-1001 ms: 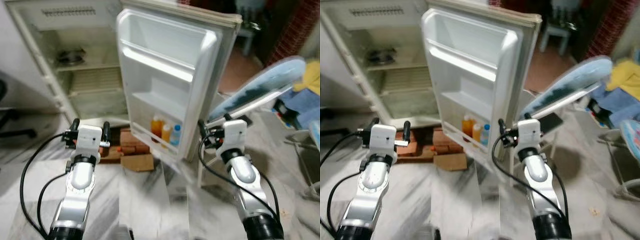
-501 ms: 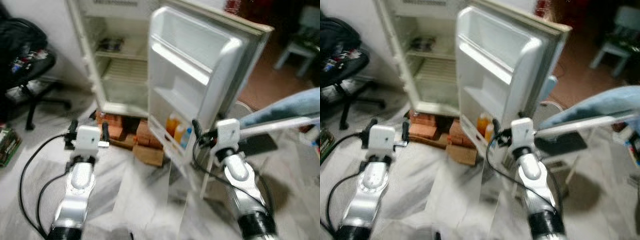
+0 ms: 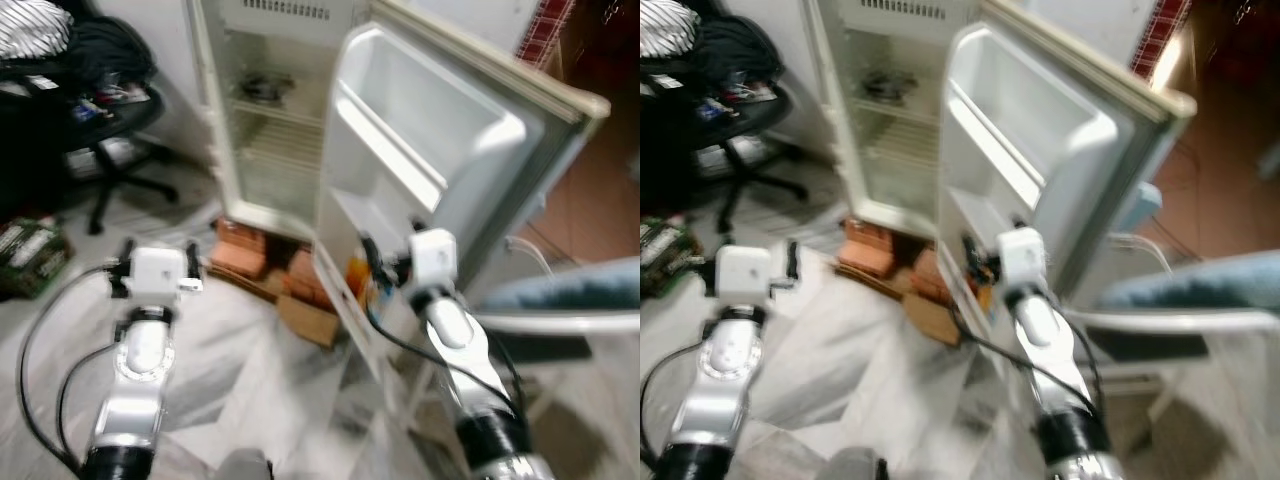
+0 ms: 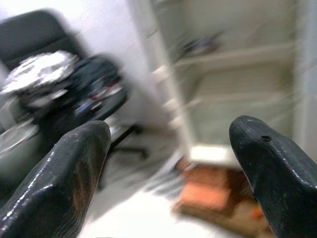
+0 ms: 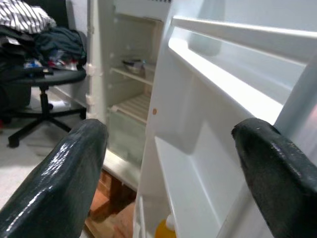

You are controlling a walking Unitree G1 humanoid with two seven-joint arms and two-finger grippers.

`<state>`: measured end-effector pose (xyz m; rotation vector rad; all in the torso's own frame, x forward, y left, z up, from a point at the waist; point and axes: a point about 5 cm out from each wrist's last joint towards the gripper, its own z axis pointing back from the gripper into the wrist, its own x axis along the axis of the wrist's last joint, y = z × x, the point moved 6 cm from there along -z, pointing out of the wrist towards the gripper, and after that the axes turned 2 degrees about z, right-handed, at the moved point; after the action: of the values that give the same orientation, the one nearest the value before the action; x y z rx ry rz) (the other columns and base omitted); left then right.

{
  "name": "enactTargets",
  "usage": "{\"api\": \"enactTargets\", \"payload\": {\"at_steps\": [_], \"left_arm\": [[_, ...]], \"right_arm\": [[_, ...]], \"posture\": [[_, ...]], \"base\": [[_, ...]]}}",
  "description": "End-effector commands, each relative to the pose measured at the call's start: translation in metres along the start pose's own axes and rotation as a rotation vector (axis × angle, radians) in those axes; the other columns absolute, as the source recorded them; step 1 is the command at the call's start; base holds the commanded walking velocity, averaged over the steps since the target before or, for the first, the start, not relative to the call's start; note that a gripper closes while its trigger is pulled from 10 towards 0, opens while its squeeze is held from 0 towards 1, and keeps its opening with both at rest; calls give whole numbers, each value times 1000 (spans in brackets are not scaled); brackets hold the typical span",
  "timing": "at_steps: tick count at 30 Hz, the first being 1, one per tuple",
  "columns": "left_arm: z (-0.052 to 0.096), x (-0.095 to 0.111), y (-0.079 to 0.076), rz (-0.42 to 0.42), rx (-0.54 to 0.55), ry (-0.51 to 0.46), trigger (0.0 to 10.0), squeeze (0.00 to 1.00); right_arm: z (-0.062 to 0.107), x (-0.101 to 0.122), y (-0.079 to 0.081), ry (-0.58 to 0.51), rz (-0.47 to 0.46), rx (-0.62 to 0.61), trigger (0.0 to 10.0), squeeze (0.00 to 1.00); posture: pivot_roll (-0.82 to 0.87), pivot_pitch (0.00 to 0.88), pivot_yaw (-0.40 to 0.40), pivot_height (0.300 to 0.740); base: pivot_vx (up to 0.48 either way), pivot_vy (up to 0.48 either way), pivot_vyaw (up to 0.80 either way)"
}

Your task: Restocking fridge

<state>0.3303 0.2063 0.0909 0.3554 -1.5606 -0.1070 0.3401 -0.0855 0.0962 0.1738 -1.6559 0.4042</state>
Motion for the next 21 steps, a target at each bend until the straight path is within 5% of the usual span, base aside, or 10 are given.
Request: {"api": "enactTargets", "payload": {"at_steps": [1, 11, 15, 17, 21], "left_arm": [[2, 2, -14, 11, -42, -4, 10000, 0], [4, 3, -22, 29, -69, -17, 10000, 0], [3, 5, -22, 26, -69, -23, 10000, 0], [3, 5, -22, 27, -72, -26, 10000, 0], [4, 5, -23, 37, -82, -30, 10000, 0]], "right_arm": [[4, -1, -41, 18, 12, -133, 10000, 0], [7, -4, -40, 19, 15, -123, 10000, 0], [12, -7, -27, 22, -40, -34, 10000, 0], [18, -15, -5, 65, -111, 109, 10000, 0], [27, -28, 6, 122, -98, 197, 10000, 0]], "posture": [[75, 0, -38, 740], [76, 0, -43, 740], [78, 0, -42, 740], [76, 0, -40, 740], [75, 0, -39, 740]], "base": [[266, -315, 0], [27, -31, 0], [0, 0, 0], [0, 0, 0], [0, -137, 0]]}}
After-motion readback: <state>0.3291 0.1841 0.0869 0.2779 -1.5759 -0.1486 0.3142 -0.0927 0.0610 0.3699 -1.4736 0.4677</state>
